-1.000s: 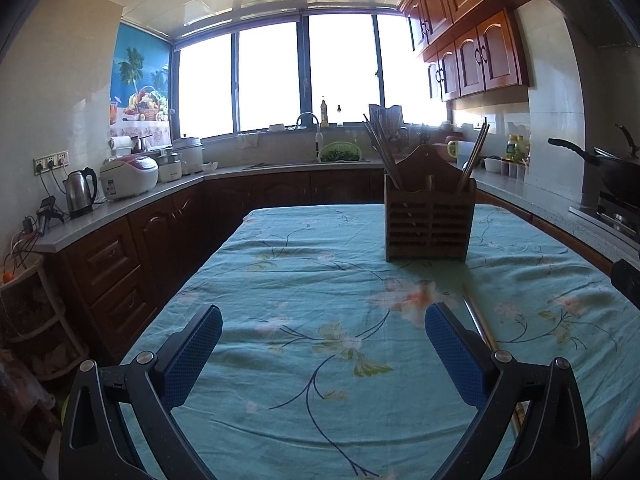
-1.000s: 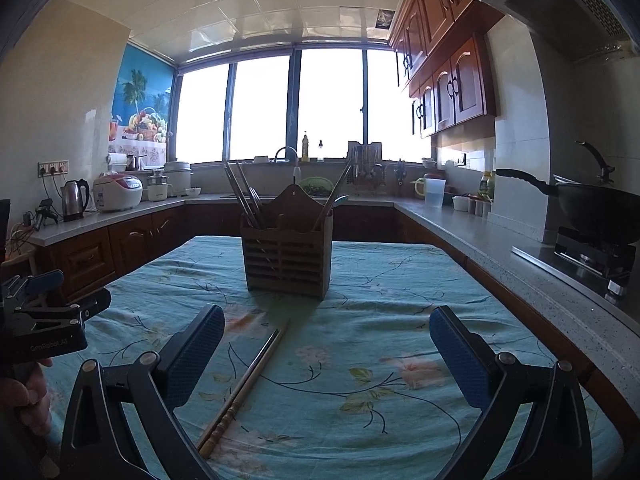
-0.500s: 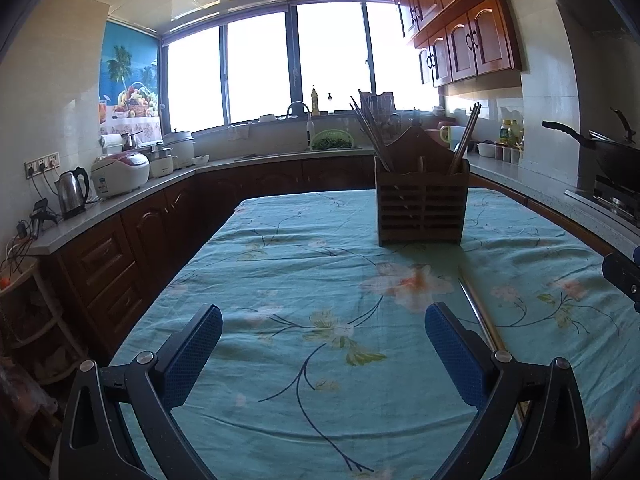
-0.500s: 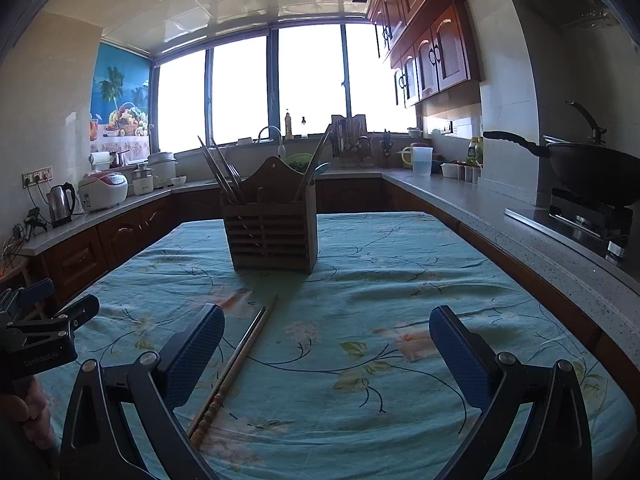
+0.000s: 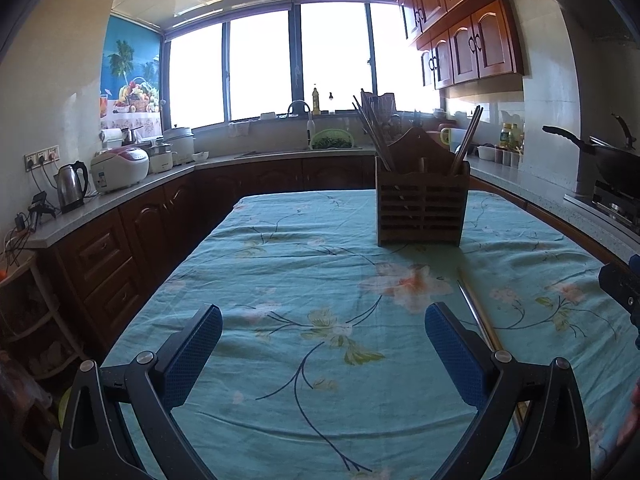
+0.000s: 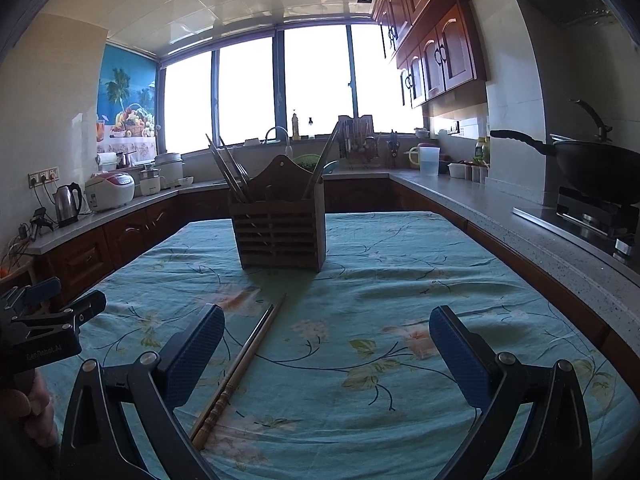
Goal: Organize utensils
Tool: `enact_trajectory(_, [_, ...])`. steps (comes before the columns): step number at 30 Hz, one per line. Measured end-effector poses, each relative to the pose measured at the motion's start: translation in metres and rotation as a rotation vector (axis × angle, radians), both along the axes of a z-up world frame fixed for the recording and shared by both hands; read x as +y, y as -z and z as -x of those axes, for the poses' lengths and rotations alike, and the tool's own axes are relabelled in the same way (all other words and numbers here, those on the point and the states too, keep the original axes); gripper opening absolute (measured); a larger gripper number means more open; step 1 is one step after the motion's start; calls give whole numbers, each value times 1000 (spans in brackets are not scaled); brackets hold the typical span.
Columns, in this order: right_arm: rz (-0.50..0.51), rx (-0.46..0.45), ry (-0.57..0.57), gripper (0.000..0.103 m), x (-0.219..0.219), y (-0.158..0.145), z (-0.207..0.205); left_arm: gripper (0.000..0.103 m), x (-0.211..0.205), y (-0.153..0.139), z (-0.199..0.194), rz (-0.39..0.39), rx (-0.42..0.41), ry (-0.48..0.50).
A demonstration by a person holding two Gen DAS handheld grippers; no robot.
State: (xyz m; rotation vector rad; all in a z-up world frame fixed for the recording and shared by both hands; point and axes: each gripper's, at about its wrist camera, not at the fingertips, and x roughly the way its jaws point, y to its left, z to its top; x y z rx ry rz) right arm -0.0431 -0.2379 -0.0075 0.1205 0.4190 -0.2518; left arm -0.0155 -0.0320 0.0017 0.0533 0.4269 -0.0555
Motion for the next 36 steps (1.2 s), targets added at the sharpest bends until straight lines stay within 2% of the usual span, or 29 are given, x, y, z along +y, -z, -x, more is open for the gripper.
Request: enact_trajectory(36, [-12, -22, -19, 103, 0, -3, 3, 102, -5, 1, 9, 3, -22, 0])
